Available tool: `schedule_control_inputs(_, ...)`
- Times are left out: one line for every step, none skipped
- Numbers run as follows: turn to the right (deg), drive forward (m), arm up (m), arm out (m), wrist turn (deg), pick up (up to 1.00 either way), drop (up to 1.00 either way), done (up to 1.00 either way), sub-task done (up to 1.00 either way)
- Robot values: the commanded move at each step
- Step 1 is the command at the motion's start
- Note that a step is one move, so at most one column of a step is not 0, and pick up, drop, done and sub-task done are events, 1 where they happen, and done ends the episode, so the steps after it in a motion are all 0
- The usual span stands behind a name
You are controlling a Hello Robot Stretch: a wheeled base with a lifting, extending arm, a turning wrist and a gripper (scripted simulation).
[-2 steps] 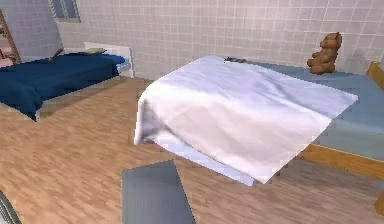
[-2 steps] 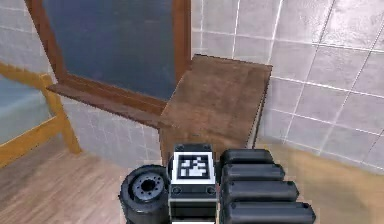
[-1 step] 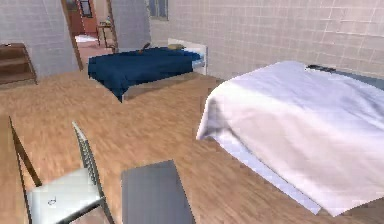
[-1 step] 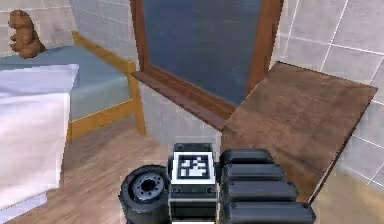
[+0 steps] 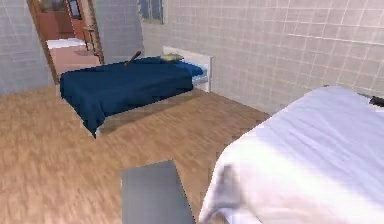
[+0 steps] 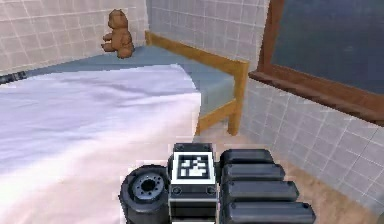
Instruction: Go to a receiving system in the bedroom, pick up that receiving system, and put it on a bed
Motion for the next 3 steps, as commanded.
schedule_control_inputs(-9.0,0.00,0.00,0.00,0.0,0.00,0.00,0.00,0.00)
schedule_control_inputs(0.0,0.20,0.00,0.00,0.0,0.00,0.00,0.00,0.00)
schedule_control_inputs(-30.0,0.00,0.00,0.00,0.0,0.00,0.00,0.00,0.00)
